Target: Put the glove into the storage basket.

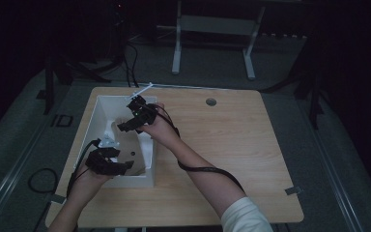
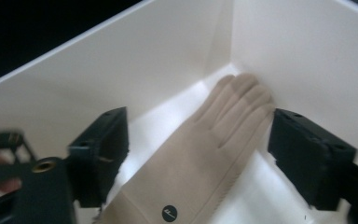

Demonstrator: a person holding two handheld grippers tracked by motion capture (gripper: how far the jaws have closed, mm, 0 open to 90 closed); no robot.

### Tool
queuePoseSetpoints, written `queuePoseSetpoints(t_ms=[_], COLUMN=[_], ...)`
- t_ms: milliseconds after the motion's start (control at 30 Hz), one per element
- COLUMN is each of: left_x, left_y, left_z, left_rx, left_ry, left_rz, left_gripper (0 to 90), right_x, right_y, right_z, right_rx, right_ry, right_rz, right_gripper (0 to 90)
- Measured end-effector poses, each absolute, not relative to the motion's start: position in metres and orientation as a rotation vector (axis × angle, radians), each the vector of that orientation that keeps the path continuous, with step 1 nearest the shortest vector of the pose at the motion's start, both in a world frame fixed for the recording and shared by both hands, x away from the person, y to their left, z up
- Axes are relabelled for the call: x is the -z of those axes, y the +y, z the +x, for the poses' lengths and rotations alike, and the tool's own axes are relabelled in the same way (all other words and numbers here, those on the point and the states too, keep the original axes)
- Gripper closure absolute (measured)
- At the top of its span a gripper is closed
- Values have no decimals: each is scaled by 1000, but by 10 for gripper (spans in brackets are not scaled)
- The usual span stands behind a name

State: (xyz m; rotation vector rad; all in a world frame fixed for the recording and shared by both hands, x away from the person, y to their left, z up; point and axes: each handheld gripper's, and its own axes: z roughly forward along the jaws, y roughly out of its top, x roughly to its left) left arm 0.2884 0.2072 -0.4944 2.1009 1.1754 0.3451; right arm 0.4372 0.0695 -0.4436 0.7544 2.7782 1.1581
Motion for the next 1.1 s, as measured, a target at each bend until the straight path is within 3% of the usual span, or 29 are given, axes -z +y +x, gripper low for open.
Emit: queuePoseSetpoints(t_ms=[33,167,500,1100], left_x=[489,476,441,420], left_y=[207,203,179,100], left_z=[286,280,266,260], left_rx=[-339,-394,-433,-377], left_ry=[1177,1141,991,742], left_rz=[2072,2011,1909,1977], left_gripper=[157,59,59,58], right_x=[438,426,409,402], right_y=[65,53,5,-97], right_z=[435,428,414,394], right_rx=[-1195,-1236,-1322,-1337], right_ry=[2773,2763,2719,2643], right_rz=[734,665,629,661], right_gripper=[191,167,168,168])
